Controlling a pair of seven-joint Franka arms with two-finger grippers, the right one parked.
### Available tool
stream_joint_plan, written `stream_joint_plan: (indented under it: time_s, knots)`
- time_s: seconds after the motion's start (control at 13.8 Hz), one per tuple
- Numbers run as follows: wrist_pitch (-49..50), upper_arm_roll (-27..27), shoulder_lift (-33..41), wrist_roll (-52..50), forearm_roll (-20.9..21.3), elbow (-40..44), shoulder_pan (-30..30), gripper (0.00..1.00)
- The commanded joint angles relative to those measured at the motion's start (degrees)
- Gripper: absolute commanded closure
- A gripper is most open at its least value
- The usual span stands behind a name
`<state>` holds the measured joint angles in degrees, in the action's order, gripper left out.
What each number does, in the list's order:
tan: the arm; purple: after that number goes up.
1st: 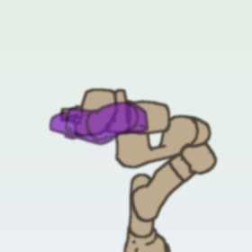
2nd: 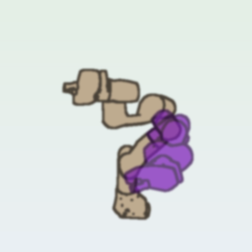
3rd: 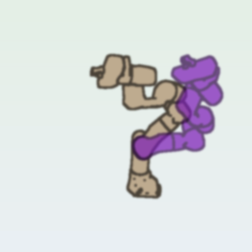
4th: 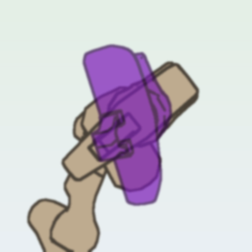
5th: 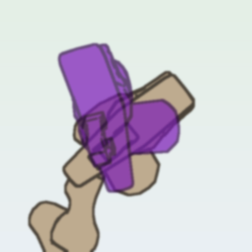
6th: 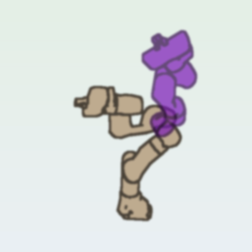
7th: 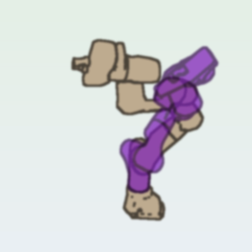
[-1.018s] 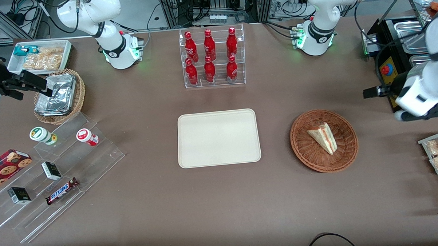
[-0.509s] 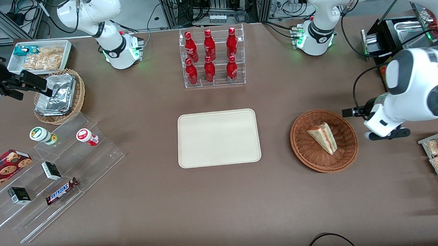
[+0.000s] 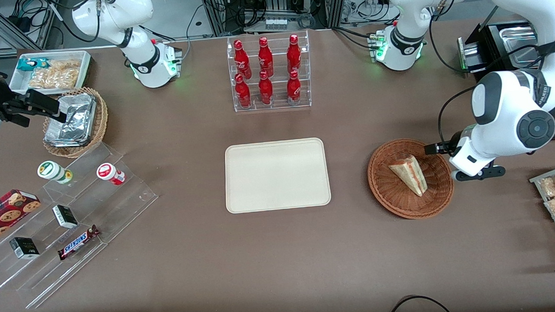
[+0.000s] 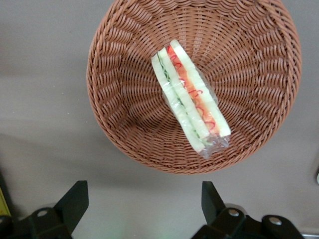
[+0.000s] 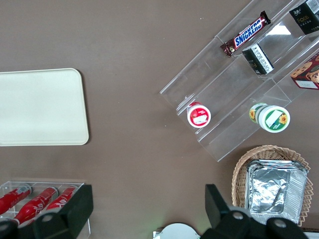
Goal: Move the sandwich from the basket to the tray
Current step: 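Lower the left gripper onto the wrapped sandwich and close on it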
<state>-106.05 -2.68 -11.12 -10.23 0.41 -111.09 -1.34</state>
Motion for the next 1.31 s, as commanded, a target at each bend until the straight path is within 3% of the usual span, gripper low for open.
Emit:
stream_joint_plan:
  time_s: [0.0, 0.29, 0.73, 1.24]
  knots:
    - [-4.58, 0.30, 1.71, -8.72, 0.82, -3.16, -2.70, 0.00]
    - [-12.85, 0.30, 1.63, -28.31, 0.82, -6.15, -5.25, 0.00]
    - [-31.83, 0.30, 2.25, -44.77, -0.06, -17.49, -5.16, 0.00]
    - [-36.42, 0.22, -4.25, -45.14, 0.11, -17.50, -5.16, 0.00]
